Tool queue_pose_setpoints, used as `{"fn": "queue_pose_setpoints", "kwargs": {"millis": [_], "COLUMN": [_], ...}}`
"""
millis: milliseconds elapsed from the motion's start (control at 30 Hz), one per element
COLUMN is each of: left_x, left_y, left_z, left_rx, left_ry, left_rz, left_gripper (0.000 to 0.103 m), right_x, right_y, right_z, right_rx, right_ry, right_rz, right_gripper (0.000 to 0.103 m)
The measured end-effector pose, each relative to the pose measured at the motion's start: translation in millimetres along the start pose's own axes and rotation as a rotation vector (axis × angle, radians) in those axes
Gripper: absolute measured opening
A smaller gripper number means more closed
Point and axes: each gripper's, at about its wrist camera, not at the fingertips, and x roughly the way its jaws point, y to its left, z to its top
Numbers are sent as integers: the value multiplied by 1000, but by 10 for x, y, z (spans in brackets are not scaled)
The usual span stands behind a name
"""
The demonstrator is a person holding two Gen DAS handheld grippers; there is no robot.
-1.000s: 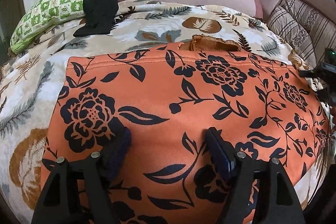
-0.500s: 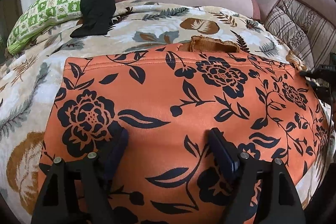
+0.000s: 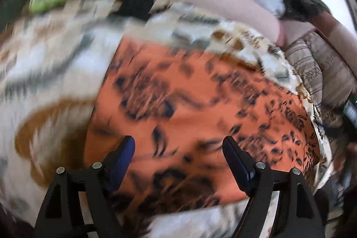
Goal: Fold small clothes
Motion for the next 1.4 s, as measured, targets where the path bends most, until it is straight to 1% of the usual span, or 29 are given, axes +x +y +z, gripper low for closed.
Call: {"fn": "queue_pose_setpoints", "kwargs": {"millis": [33, 67, 133, 200, 233, 333, 367, 400, 433, 467, 500, 533, 600, 667, 700, 733, 767, 800, 833, 900, 933, 1000, 1133, 1167, 1233, 1267, 1300, 1333, 1400], "left_x": [-54, -151, -437, -643, -671, -482, -387, -304, -277, -252, -243, -327, -507, -455, -294, -168, -202, -278, -363, -524, -559, -453, 151, 277, 478, 541, 633, 740, 813], "left_y": [88, 160, 298, 450, 529, 748, 820, 866, 872, 861, 860, 818, 610, 546, 608, 705, 733, 716, 681, 620, 628, 698, 841, 845, 784, 731, 737, 823, 984], "left_z": [-21, -24, -26, -63, -99, -234, -296, -348, -369, -366, -352, -324, -254, -248, -282, -313, -286, -229, -162, -18, 84, 342, 844, 924, 1088, 1142, 1180, 1207, 1235], "left_rx": [-35, -65, -101, -123, -142, -221, -258, -293, -290, -274, -280, -265, -124, -63, -71, -99, -119, -122, -101, -43, -26, -39, -118, -131, -89, -58, -42, -76, -186], "left_ry": [-1, -14, -71, -103, -94, 5, 37, 61, 52, 67, 90, 66, 6, 40, 102, 141, 128, 121, 96, 6, -27, -33, 41, 64, 79, 79, 85, 99, 98], "left_rz": [-38, -71, -116, -139, -147, -134, -150, -176, -176, -154, -146, -143, -80, -36, -4, -14, -36, -49, -41, -55, -77, -103, -141, -141, -139, -103, -52, -30, -80], "left_gripper": [72, 72, 73, 74, 74, 73, 72, 67, 39, 18, 13, 13, 13, 14, 18, 20, 20, 30, 48, 67, 72, 72, 71, 68, 44, 34, 11, 7, 7], "right_x": [188, 297, 230, 224, 256, 321, 312, 309, 321, 287, 309, 316, 338, 341, 343, 355, 363, 370, 371, 379, 379, 384, 416, 423, 425, 422, 420, 419, 414], "right_y": [-121, -243, -273, -224, -228, -259, -270, -291, -305, -292, -275, -268, -255, -270, -269, -267, -259, -248, -241, -231, -230, -220, -188, -181, -184, -189, -198, -213, -262], "right_z": [-72, -115, -147, -129, -121, -127, -129, -128, -133, -150, -159, -157, -146, -141, -142, -139, -139, -138, -137, -134, -135, -135, -133, -135, -133, -126, -120, -114, -95], "right_rx": [22, 53, 68, 53, 43, 57, 67, 78, 79, 73, 66, 57, 53, 55, 54, 47, 42, 38, 34, 13, 7, 0, -13, -16, -18, -17, -16, -11, 13], "right_ry": [73, 115, 47, 62, 76, 79, 76, 72, 71, 73, 75, 81, 89, 91, 91, 91, 91, 95, 99, 110, 114, 118, 124, 125, 127, 129, 132, 135, 137], "right_rz": [-58, -99, -72, -86, -94, -82, -76, -70, -70, -72, -73, -74, -71, -66, -67, -71, -74, -78, -82, -85, -81, -78, -80, -79, -75, -71, -65, -55, -28], "right_gripper": [92, 90, 89, 89, 89, 89, 89, 90, 90, 90, 90, 90, 90, 90, 90, 90, 90, 91, 91, 91, 93, 94, 98, 99, 99, 99, 99, 99, 99]}}
